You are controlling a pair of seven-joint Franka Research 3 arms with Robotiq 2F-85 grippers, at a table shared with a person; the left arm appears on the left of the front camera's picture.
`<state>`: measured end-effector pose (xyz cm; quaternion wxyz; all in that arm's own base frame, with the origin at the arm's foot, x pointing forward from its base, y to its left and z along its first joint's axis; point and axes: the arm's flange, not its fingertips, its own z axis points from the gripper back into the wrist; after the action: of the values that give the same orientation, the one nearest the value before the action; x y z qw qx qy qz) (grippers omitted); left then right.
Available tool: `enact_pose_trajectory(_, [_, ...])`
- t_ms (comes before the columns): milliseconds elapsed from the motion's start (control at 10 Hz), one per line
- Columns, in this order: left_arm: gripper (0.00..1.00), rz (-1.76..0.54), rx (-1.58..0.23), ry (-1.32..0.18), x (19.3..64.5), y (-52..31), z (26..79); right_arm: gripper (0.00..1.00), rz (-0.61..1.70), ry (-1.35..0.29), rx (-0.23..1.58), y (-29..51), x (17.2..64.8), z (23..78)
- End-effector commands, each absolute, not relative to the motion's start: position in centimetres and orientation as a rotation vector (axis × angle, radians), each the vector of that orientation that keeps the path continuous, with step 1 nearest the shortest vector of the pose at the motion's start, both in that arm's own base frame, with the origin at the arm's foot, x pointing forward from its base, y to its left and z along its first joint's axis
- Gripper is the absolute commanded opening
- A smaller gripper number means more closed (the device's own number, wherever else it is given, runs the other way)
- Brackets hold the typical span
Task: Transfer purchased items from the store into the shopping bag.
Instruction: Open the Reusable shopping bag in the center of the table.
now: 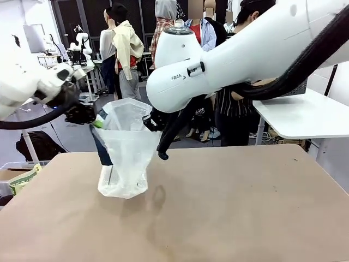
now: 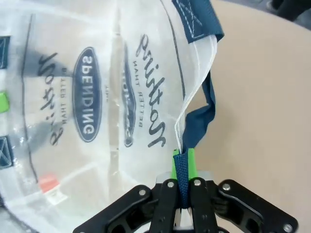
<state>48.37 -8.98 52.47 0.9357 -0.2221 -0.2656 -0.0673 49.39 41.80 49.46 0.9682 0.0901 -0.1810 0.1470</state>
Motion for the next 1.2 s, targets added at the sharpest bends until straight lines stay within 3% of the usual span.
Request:
enact_pose_trajectory(0, [0.0,-0.072,-0.445,-0.534,45.1,-8.4,49.8,0.0,0.355,-0.35,0.129,43.7,49.9,48.9])
enact_pose_trajectory(300, [0.0,-0.051,-0.488,-0.414,45.6,-7.7,48.3,0.0,0.406,-0.279,0.119,45.0,49.2,48.6])
enact_pose_trajectory(700, [0.0,-0.09,-0.506,-0.404,48.3,-7.8,47.5,0.0,0.369,-0.272,0.048,44.7,44.9,48.9])
enact_pose_trajectory(1100, [0.0,-0.082,-0.469,-0.343,49.5,-7.5,46.9,0.0,0.298,-0.253,0.05,43.3,45.5,47.8])
